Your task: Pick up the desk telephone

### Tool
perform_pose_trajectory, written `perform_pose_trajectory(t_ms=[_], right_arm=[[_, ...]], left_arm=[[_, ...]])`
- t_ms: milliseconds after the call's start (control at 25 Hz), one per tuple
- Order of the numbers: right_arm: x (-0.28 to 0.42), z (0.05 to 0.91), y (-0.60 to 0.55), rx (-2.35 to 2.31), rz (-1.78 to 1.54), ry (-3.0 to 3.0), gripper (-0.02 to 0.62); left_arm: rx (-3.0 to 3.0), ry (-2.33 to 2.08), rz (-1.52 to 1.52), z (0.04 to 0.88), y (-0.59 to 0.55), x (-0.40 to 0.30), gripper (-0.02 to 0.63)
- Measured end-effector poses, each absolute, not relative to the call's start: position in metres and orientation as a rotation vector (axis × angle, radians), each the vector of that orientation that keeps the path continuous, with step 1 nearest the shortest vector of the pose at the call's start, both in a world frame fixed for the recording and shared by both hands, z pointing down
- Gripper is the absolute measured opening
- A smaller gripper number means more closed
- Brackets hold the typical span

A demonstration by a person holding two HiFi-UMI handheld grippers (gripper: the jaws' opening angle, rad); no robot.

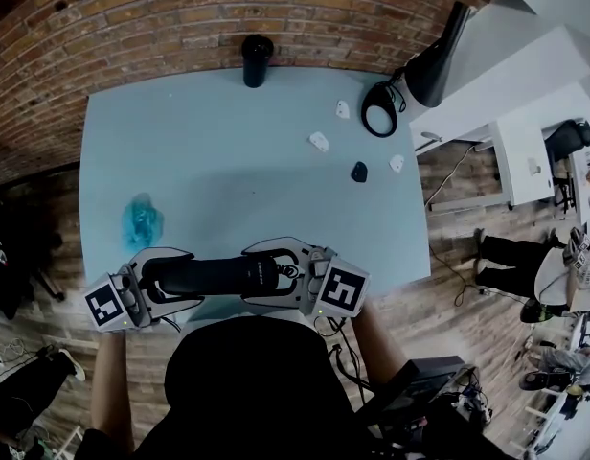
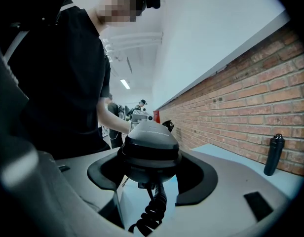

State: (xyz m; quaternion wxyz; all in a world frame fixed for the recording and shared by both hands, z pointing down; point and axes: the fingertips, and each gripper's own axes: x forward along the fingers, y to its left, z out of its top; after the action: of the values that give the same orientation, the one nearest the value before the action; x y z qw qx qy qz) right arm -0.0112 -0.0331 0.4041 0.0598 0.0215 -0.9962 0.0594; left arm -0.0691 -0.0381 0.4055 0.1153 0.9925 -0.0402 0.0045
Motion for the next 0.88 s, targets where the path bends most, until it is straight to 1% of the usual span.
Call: perform_pose_trajectory(t_ms=[880], right_arm=[[-0.015, 0.419, -0.019, 0.09, 0.124, -2.942, 0.288]], left_arm=[[2.939, -0.144, 0.114, 0.417, -0.023, -0.073, 0.293]])
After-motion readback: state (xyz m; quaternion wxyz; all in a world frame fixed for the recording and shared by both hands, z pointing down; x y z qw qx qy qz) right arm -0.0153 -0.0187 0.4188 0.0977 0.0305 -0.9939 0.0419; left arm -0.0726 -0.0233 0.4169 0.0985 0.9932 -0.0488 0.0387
